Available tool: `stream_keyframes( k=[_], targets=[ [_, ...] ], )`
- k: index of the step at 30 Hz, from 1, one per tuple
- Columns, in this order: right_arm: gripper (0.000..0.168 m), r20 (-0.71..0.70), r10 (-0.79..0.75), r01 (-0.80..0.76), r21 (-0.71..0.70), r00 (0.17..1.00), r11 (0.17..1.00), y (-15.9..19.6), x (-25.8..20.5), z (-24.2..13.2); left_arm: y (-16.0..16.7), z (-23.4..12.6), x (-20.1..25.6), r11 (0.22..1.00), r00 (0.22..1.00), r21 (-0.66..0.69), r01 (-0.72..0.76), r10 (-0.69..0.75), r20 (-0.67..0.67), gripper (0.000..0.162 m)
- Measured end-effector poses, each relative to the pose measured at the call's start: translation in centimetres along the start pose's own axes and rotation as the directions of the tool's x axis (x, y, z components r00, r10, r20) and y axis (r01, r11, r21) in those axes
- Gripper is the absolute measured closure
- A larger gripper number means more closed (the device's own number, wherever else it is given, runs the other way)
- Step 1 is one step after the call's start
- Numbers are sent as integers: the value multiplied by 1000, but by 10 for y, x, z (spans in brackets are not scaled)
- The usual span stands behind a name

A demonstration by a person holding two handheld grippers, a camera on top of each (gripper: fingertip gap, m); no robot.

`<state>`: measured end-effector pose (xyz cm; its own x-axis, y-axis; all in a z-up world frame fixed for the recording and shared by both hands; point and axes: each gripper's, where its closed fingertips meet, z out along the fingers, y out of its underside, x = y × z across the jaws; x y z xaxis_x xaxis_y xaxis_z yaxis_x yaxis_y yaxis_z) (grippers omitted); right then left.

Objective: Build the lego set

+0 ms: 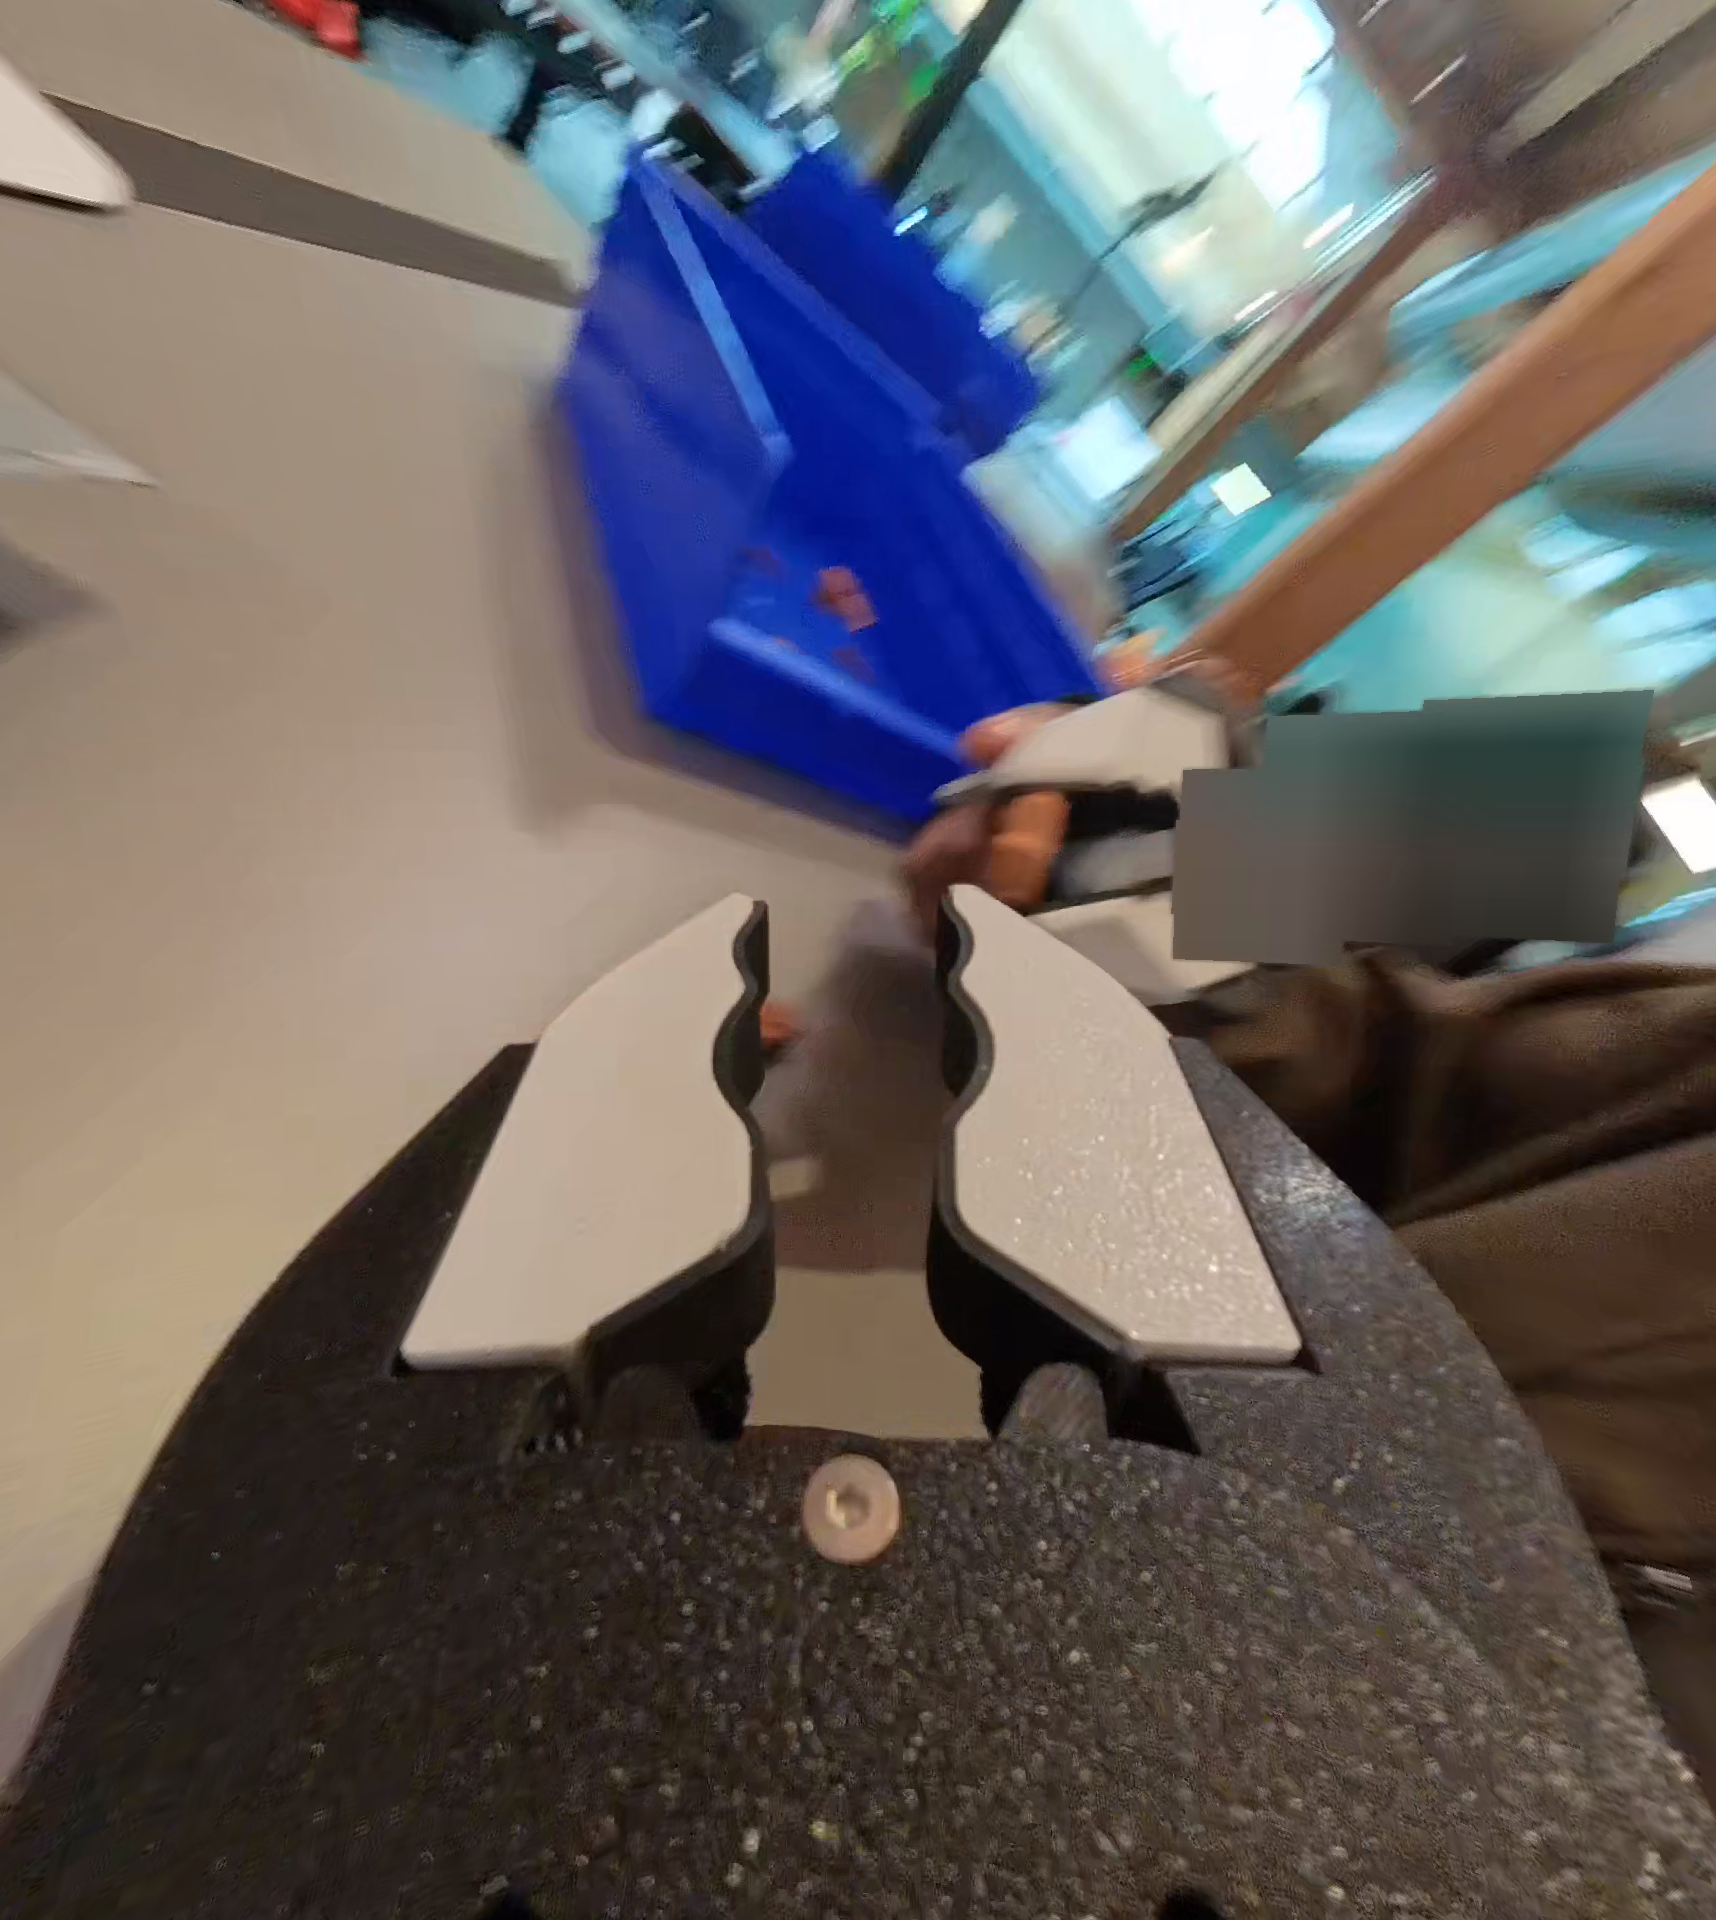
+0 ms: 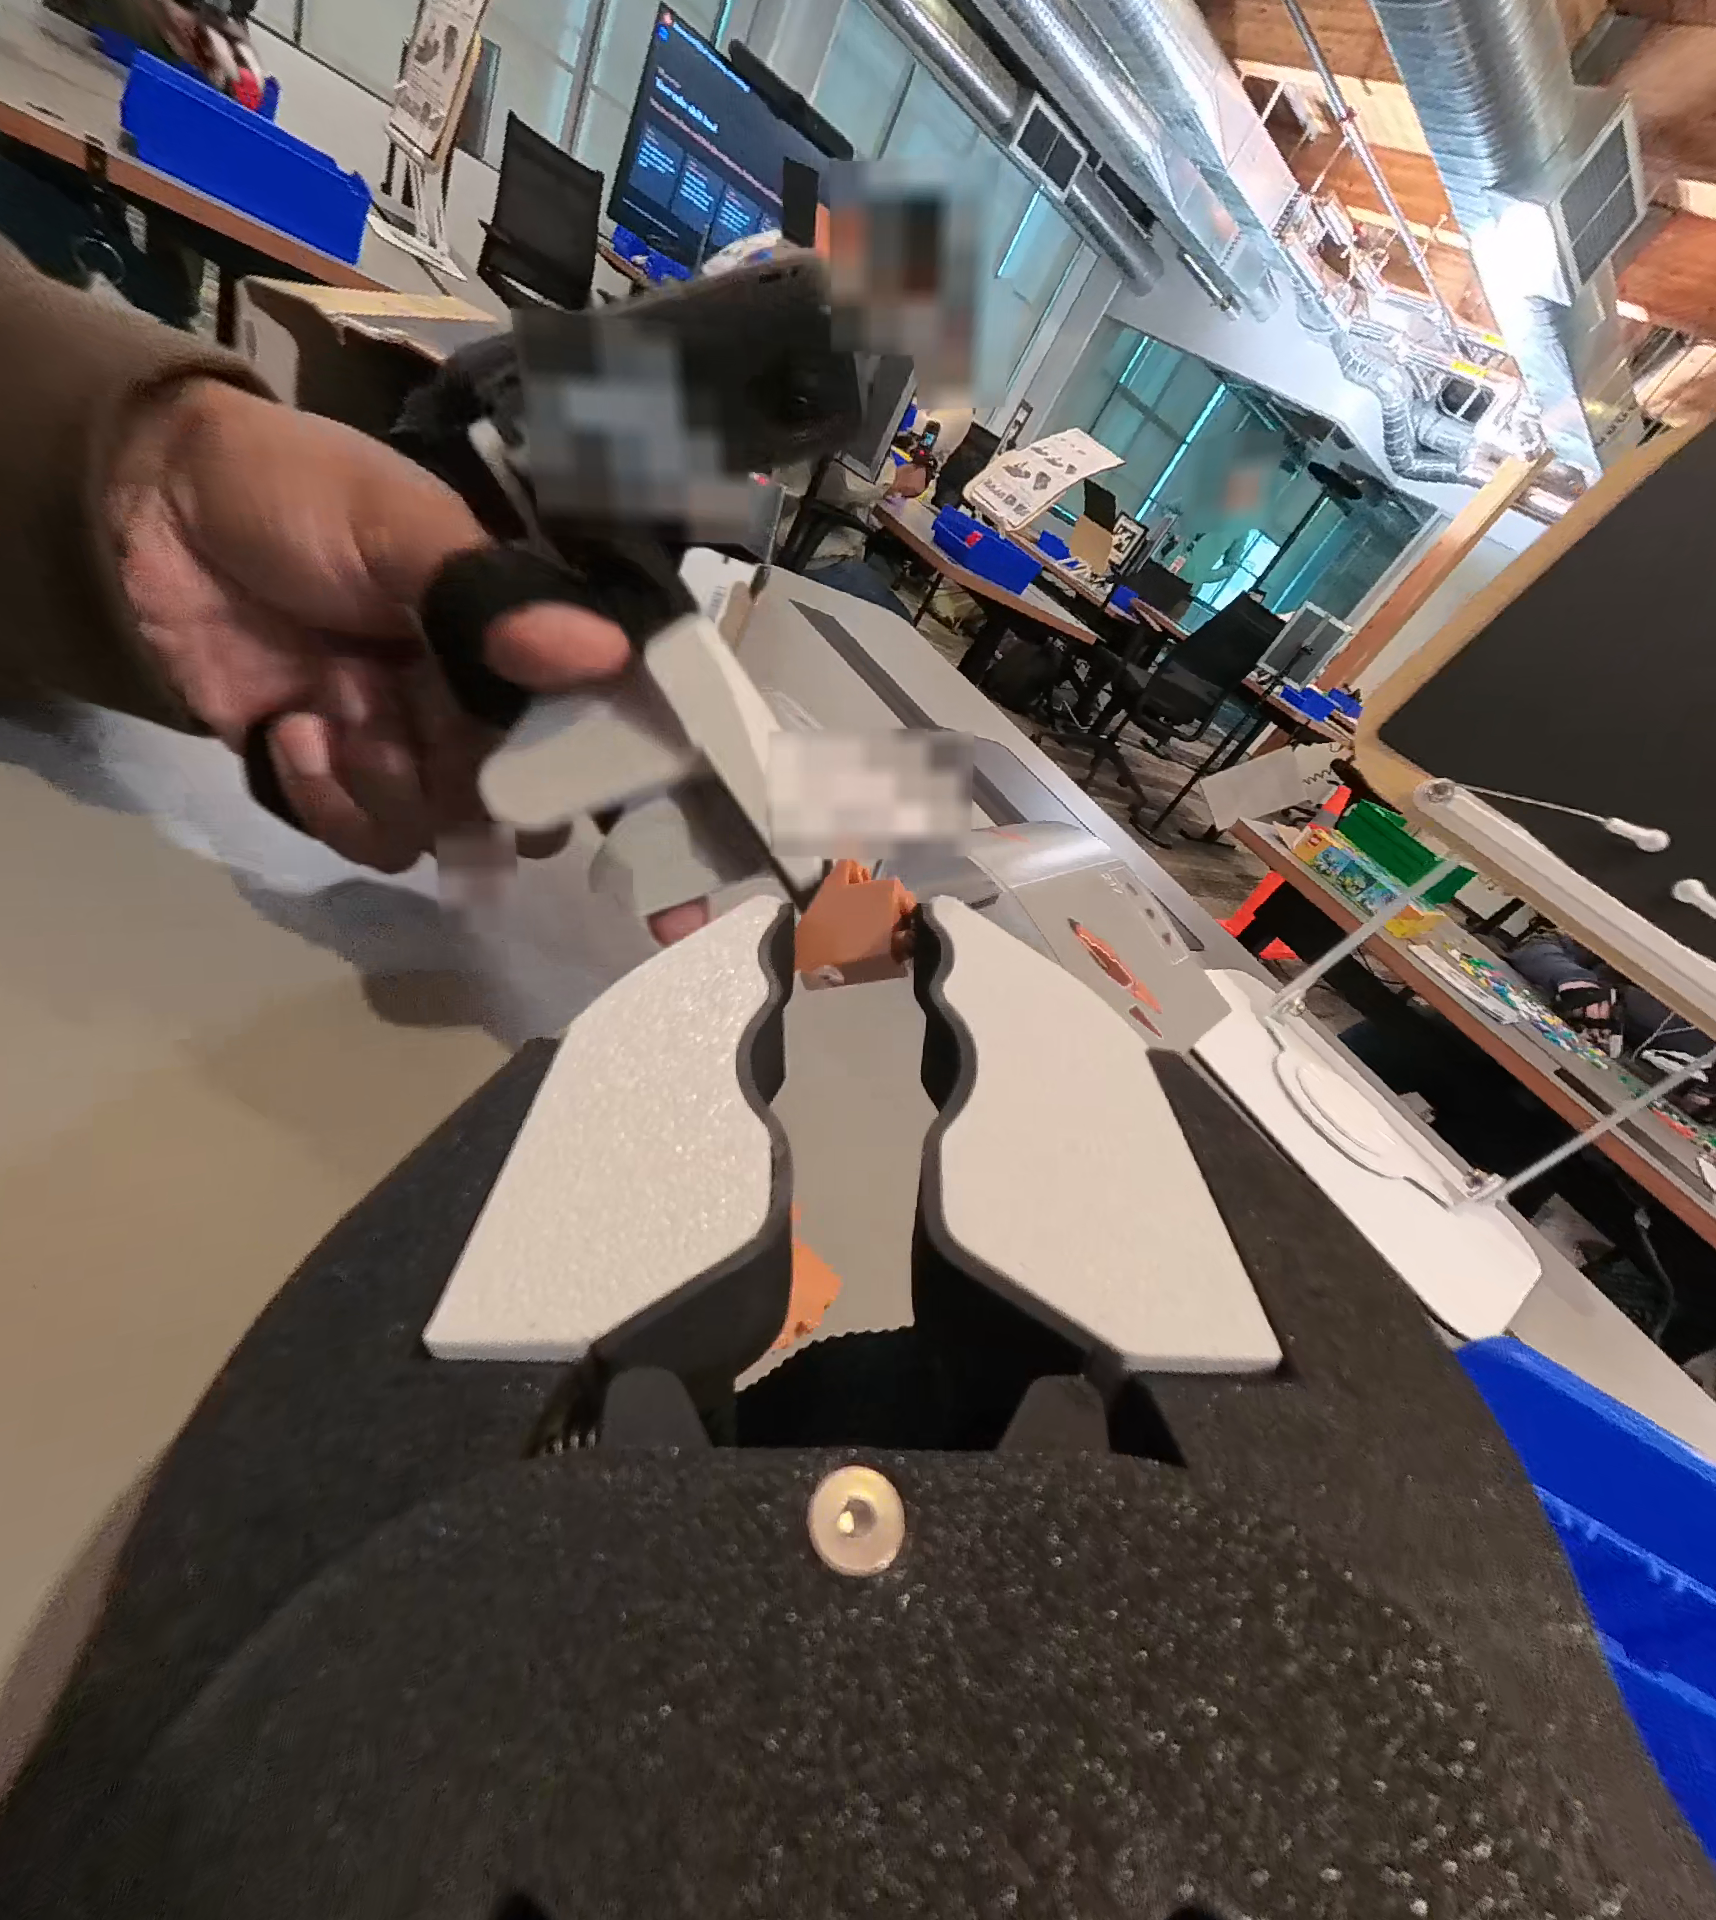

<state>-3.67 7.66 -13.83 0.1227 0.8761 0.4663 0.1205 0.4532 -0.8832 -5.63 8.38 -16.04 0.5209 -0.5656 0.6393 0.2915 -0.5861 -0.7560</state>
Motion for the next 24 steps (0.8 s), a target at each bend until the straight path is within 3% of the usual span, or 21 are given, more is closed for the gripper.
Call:
stream_keyframes(
  k=[3, 8, 10, 13, 17, 20, 24],
  targets=[
    [147, 13, 2, -2, 7, 1000, 1000, -1, -6, 2, -4, -7, 21, 984, 978, 95, 149, -132, -163, 131],
    [147, 21, 0, 1, -3, 1000, 1000, -3, -16, 11, 7, -3, 31, 980, 963, 75, 187, -167, -210, 127],
    [147, 29, -14, 15, -9, 999, 1000, -5, -23, 17, 11, -3, 32, 982, 967, 77, 174, -156, -204, 146],
    [146, 22, -23, 24, -23, 999, 999, -7, -28, 24, 11, -10, 29, 976, 965, 107, 192, -168, -200, 152],
    [140, 48, -53, 60, -157, 997, 986, 11, -30, 37, 1, -37, 9, 963, 988, 223, 151, -141, -61, 154],
    [140, 25, -67, 71, -377, 997, 923, 46, -18, 52, -6, -67, -5, 951, 994, 300, 80, -100, 52, 154],
    [136, 25, -65, 68, -534, 998, 842, 72, -10, 75, 0, -92, -26, 959, 976, 284, 16, -76, 202, 154]
  ],
)
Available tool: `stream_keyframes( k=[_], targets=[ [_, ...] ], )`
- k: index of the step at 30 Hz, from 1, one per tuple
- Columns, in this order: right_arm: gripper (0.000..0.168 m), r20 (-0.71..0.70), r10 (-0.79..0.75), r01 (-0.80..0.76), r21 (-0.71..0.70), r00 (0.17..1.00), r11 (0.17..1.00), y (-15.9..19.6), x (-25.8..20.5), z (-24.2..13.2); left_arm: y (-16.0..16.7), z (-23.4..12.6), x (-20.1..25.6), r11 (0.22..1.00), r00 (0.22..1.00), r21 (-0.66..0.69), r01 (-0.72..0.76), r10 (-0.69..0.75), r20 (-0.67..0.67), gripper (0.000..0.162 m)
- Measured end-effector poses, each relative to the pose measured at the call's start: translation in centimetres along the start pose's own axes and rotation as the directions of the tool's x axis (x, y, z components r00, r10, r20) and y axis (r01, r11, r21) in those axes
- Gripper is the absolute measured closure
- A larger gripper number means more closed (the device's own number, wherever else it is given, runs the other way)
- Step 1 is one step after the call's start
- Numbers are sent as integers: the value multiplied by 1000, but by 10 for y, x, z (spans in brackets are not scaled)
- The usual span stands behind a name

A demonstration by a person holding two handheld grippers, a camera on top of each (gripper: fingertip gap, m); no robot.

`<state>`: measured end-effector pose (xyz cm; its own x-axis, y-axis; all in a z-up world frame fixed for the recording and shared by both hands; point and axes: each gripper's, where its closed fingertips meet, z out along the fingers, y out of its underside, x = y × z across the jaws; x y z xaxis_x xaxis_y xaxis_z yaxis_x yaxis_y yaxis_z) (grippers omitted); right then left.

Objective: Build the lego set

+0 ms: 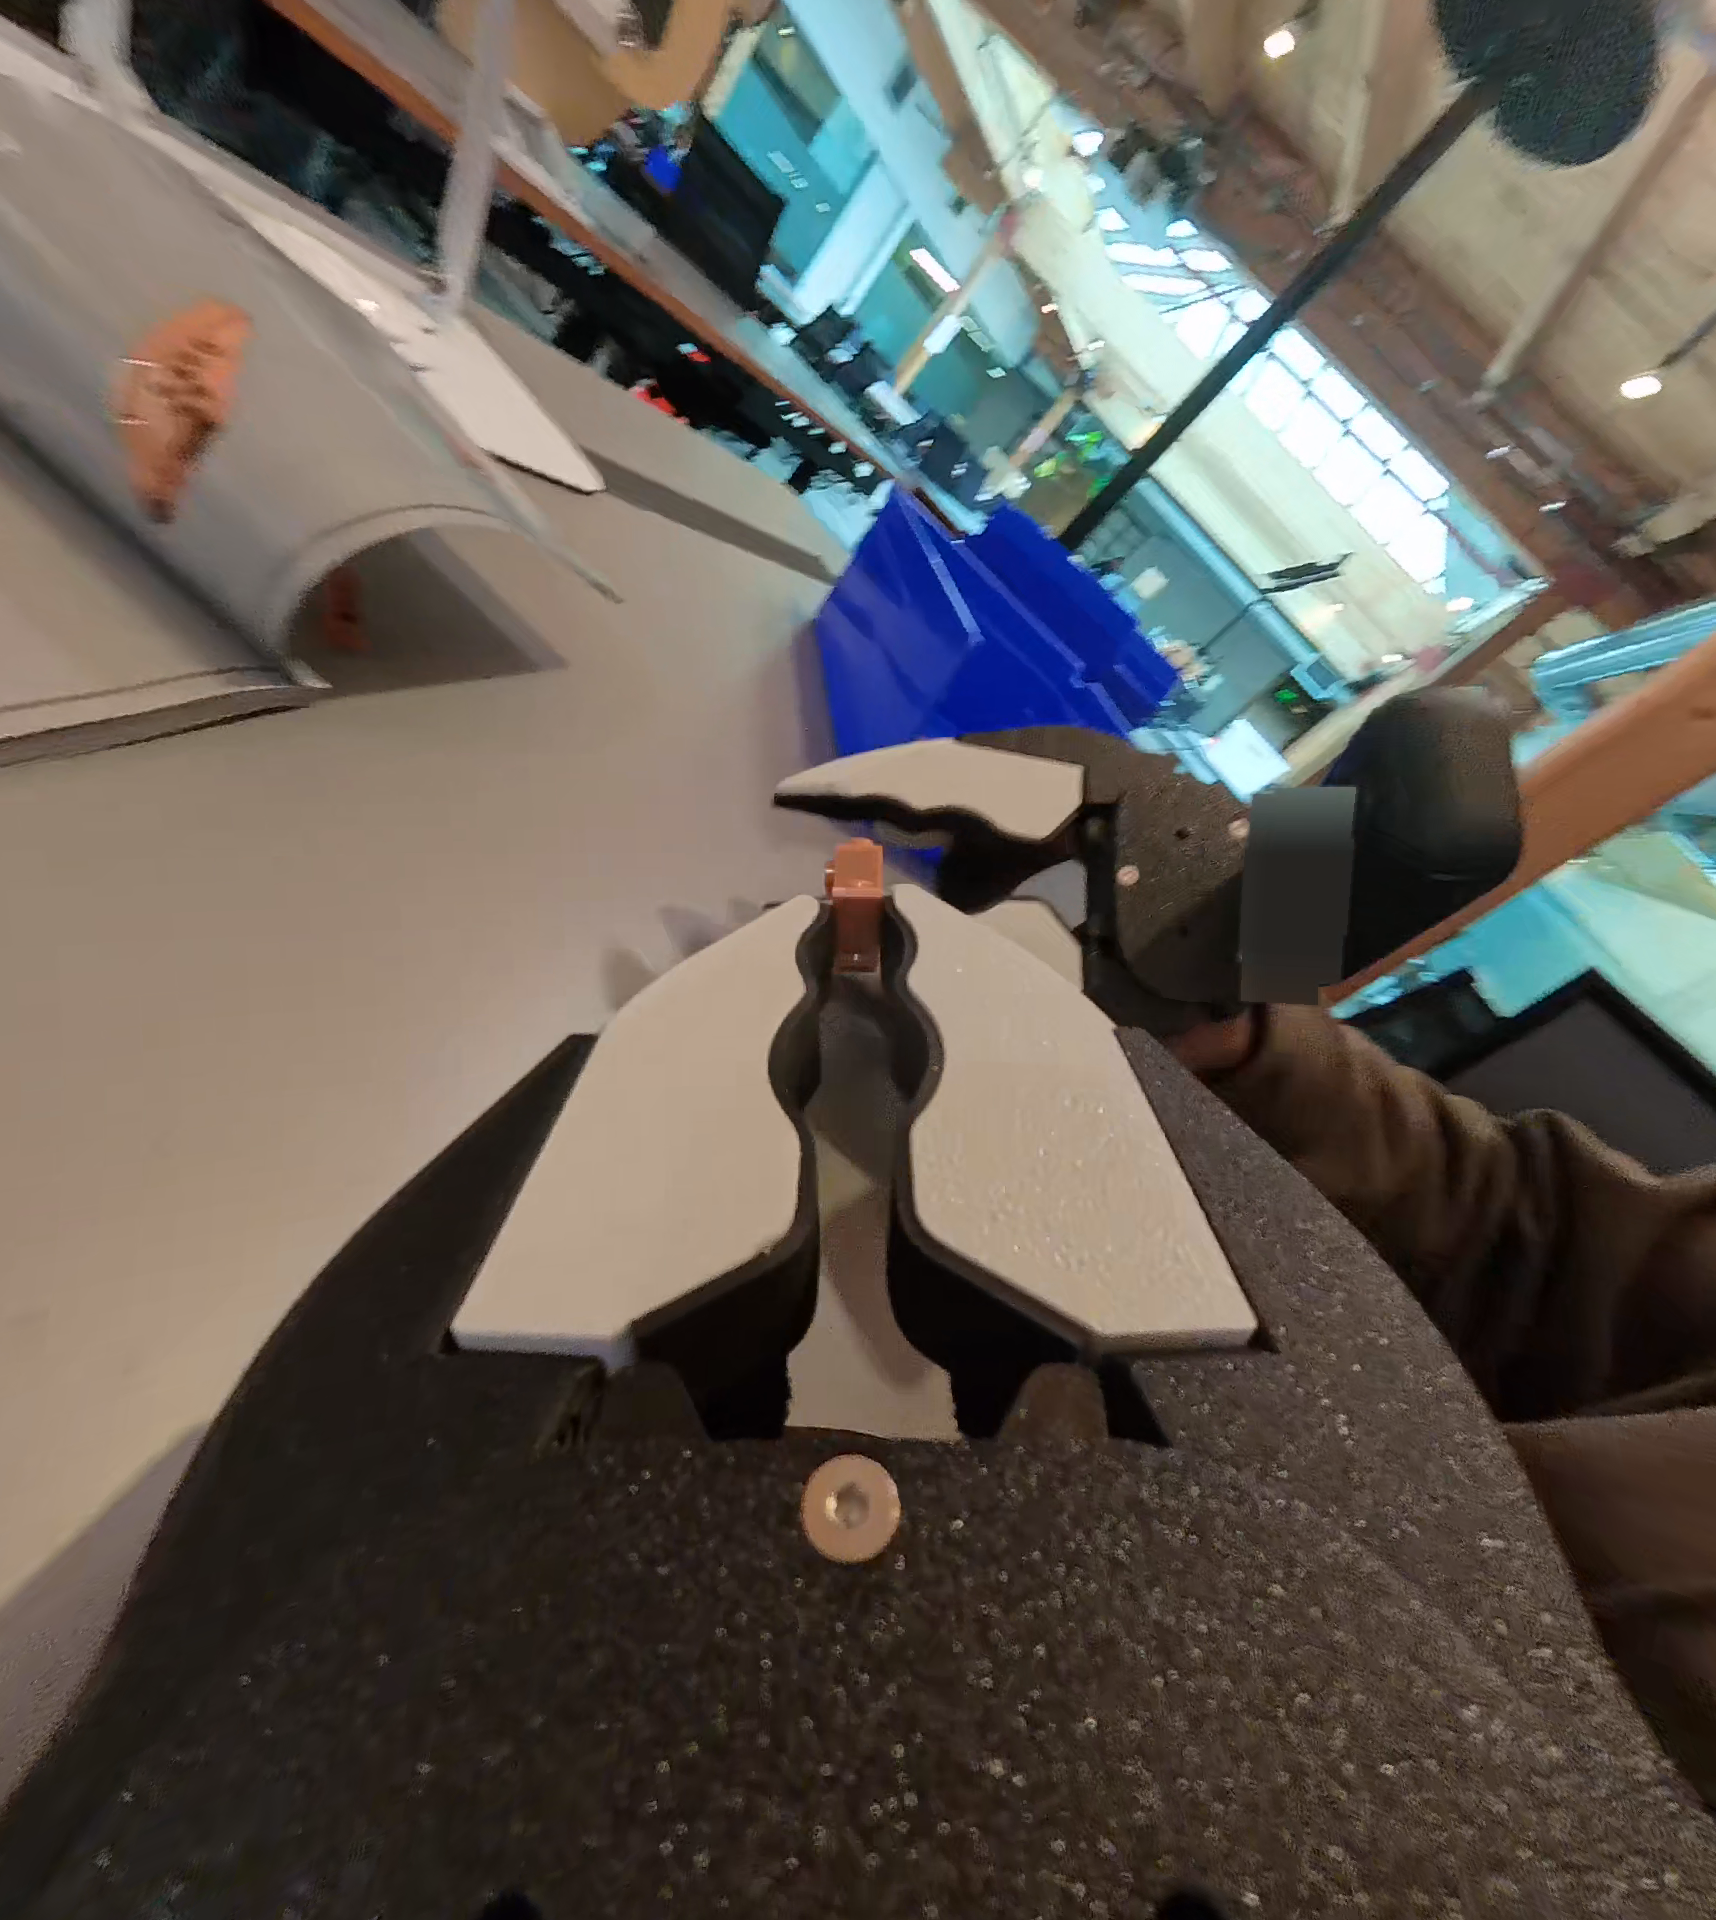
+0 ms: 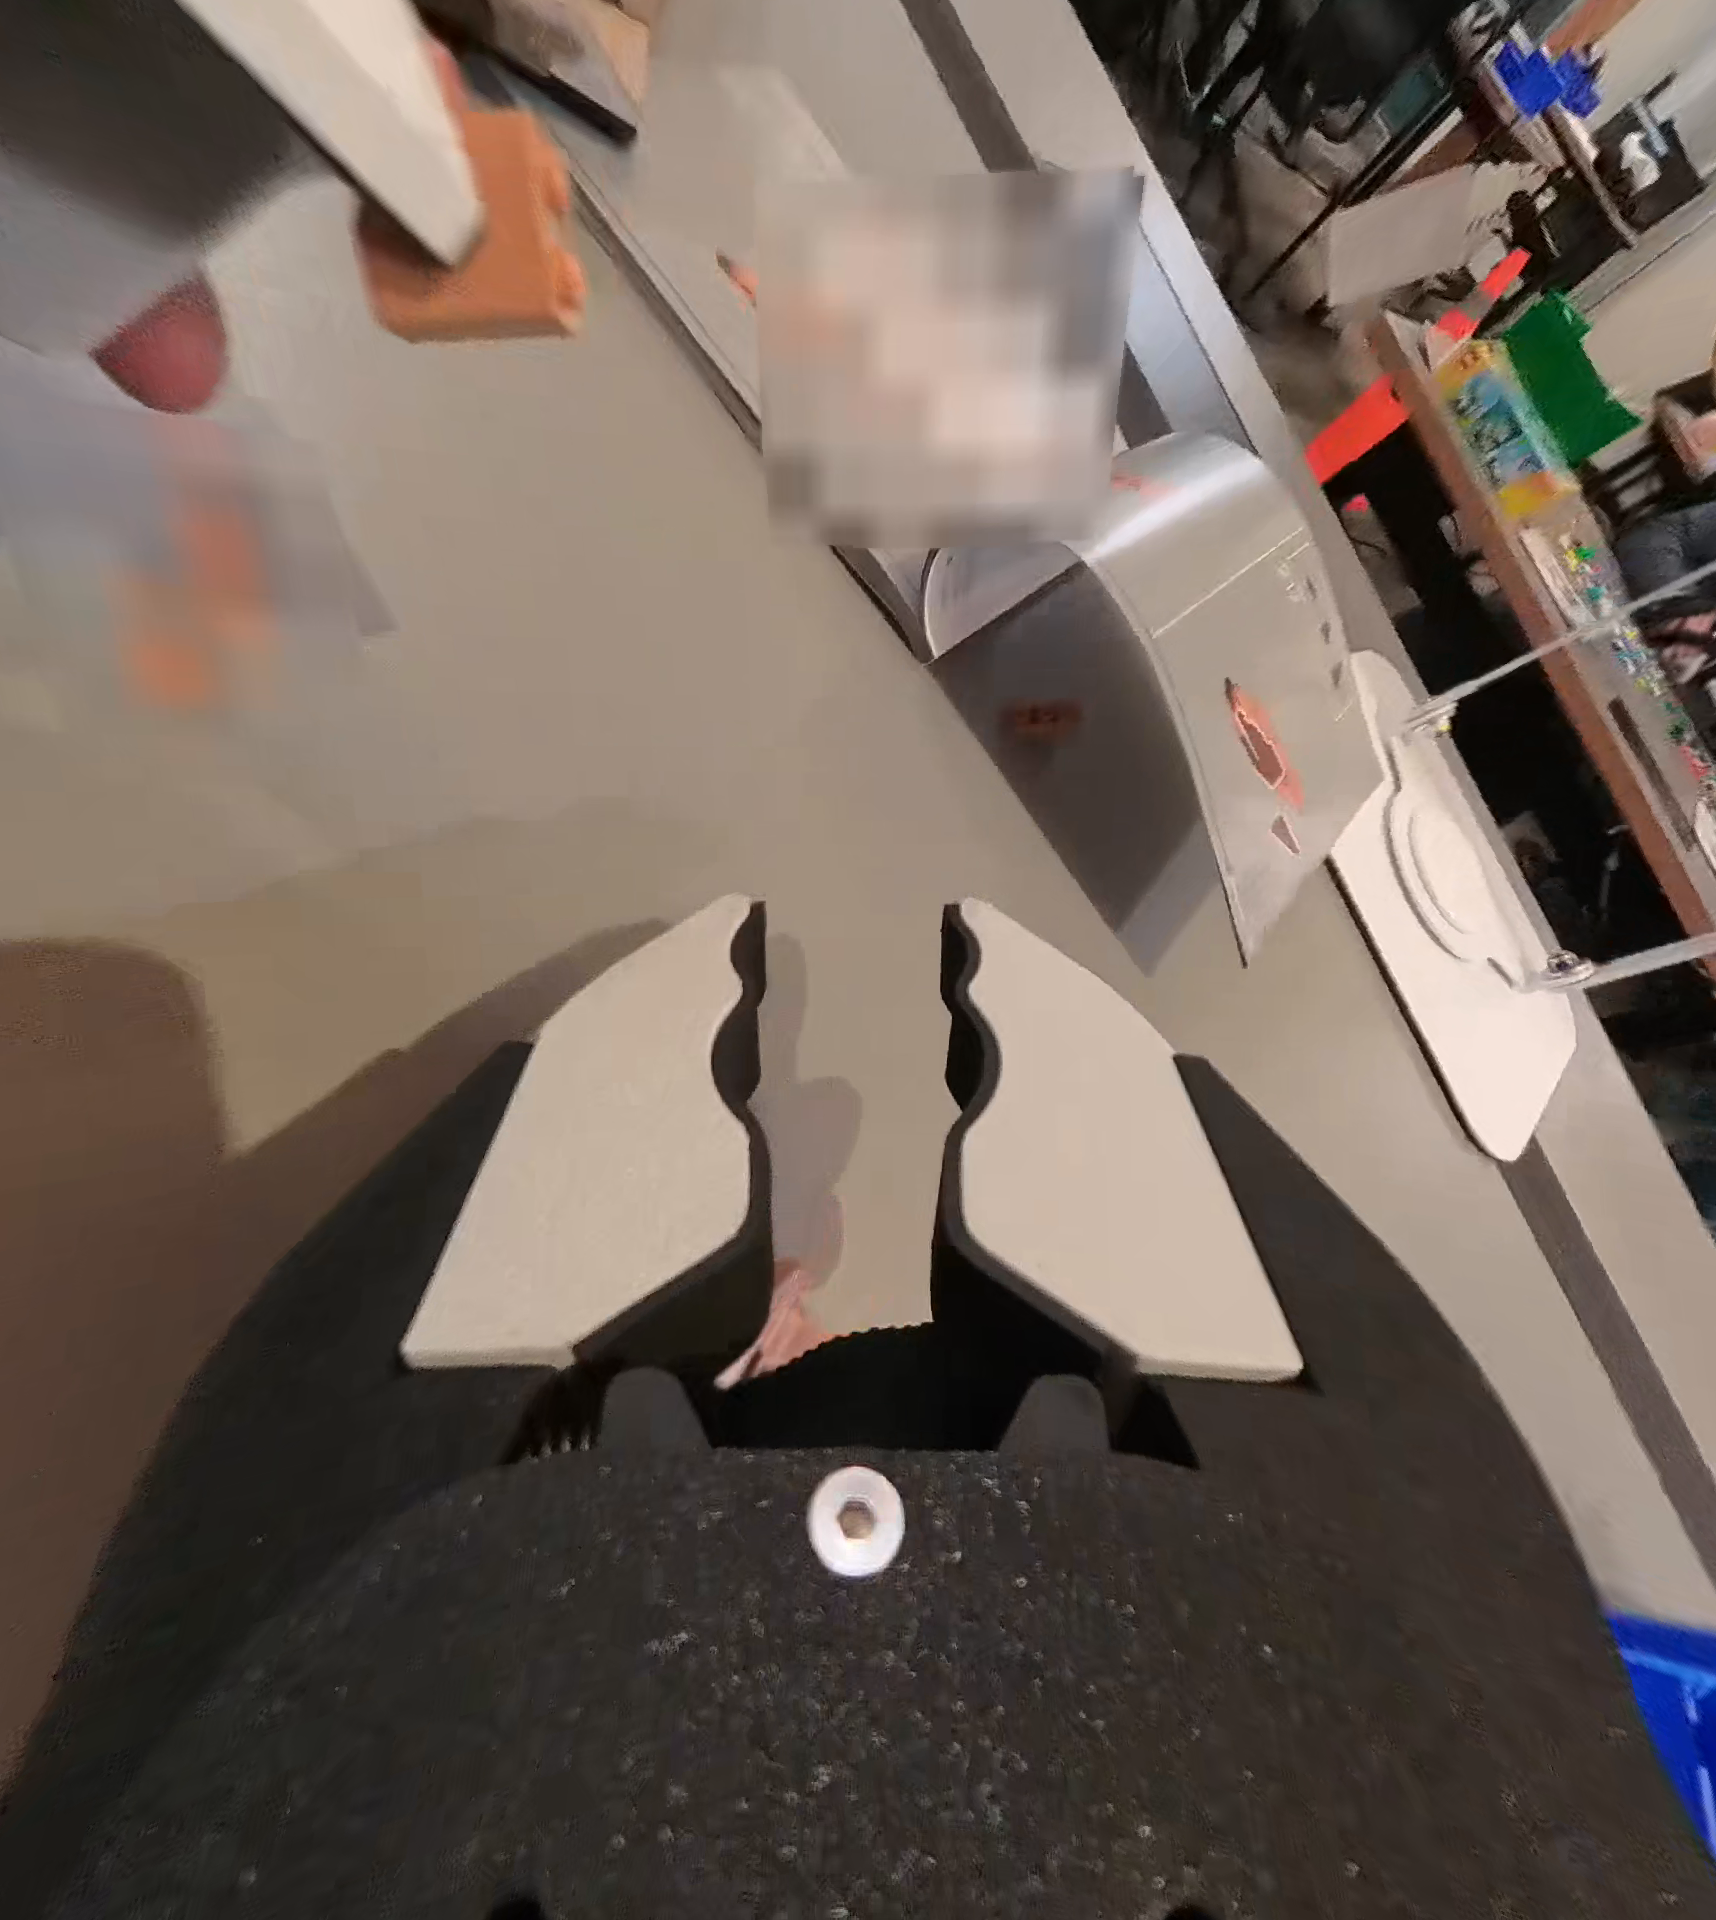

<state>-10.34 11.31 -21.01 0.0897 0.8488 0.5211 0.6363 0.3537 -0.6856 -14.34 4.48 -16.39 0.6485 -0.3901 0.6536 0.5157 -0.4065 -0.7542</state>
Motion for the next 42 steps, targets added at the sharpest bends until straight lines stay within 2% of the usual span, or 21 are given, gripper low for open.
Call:
stream_keyframes(
  k=[4, 8, 11, 16, 18, 21, 24, 26, 29, 31, 35, 40, 42],
  targets=[
    [137, -38, -20, 20, -4, 999, 1000, -10, 12, 17, -13, -17, -21, 994, 983, -14, -105, 106, 151, 154],
    [137, -31, -2, 1, -14, 1000, 1000, -7, 15, 24, -22, -37, -43, 969, 922, -81, -232, 246, 299, 154],
    [138, -24, -7, 6, -36, 1000, 999, 0, 15, 27, -24, -54, -61, 955, 872, -133, -264, 295, 390, 154],
    [139, 16, -11, 13, -68, 1000, 998, 8, 15, 33, -33, -66, -66, 956, 863, -109, -271, 292, 412, 154],
    [138, 37, -79, 82, -83, 996, 993, 10, 16, 39, -32, -63, -64, 954, 866, -110, -280, 301, 400, 154],
    [139, -13, -317, 314, -103, 948, 944, 11, 31, 47, -28, -58, -63, 946, 863, -125, -299, 324, 387, 154],
    [145, -98, -613, 592, -179, 784, 786, 9, 52, 54, -24, -55, -63, 944, 866, -131, -303, 330, 376, 154],
    [145, -71, -769, 742, -221, 635, 633, 10, 54, 61, -23, -55, -63, 945, 870, -127, -300, 326, 371, 154],
    [146, -14, -905, 872, -262, 426, 414, 9, 58, 73, -26, -56, -61, 944, 868, -115, -310, 331, 369, 154],
    [147, 20, -959, 927, -263, 283, 268, 5, 59, 82, -27, -57, -59, 943, 870, -107, -314, 331, 366, 154],
    [148, 127, -991, 964, -255, -46, -77, 4, 60, 99, -30, -60, -56, 943, 871, -89, -321, 331, 363, 154],
    [149, 173, -950, 939, -183, -260, -291, -9, 53, 108, -35, -67, -52, 942, 872, -54, -331, 327, 363, 154],
    [147, 165, -939, 927, -177, -303, -330, -13, 52, 105, -37, -70, -51, 944, 877, -36, -328, 318, 361, 154]
  ],
)
